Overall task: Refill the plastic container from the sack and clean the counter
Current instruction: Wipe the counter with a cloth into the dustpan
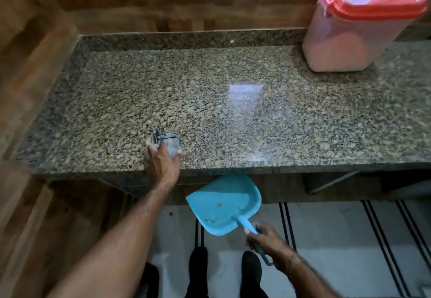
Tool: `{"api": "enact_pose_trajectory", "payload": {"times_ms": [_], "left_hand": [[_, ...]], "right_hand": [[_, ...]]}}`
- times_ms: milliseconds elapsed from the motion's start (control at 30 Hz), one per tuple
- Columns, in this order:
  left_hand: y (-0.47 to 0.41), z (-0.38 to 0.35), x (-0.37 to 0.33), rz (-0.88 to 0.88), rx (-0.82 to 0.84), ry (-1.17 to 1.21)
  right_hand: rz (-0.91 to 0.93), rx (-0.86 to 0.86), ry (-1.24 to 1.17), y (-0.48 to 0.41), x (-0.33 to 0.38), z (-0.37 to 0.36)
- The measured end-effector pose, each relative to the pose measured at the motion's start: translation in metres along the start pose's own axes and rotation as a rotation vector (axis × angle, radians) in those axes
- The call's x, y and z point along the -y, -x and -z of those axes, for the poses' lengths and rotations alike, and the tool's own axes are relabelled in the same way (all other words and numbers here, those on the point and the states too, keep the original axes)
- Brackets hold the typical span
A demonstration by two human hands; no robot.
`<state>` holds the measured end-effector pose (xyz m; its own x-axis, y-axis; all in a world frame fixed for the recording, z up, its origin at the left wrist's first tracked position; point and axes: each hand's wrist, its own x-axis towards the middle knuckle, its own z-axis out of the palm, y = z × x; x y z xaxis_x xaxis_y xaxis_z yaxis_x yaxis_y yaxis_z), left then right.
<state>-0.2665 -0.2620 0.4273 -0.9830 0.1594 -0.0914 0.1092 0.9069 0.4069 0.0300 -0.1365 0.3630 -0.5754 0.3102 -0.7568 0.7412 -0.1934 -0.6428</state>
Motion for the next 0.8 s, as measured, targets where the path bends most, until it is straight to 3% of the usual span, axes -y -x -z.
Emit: {"api": "enact_pose_trajectory", "payload": {"times_ms": [167,333,467,600,800], "left_hand": [[-0.046,-0.013,0.017,-0.010,0.131,-0.022],[-0.062,-0.030,0.034,-0.128,0.118,-0.071],[-0.070,-0.032,0.037,-0.122,0.140,0.070],[-0.085,-0.030,0.016,-0.082,0.162,0.410],[-0.078,-0.048,-0.014,-0.065,0.170,0.186]], "right_hand": [[-0.026,-0.114,-0.030,-0.006,0.000,-0.015],[-0.019,-0.217,-0.107,-0.006,-0.005,-0.039],[-0.034,-0.239,-0.175,0.002,-0.011,-0.052],[-0.060,-0.244,-0.203,0.011,-0.017,-0.050],[-0.065,-0.326,-0.299,0.023,-0.030,-0.032]]}}
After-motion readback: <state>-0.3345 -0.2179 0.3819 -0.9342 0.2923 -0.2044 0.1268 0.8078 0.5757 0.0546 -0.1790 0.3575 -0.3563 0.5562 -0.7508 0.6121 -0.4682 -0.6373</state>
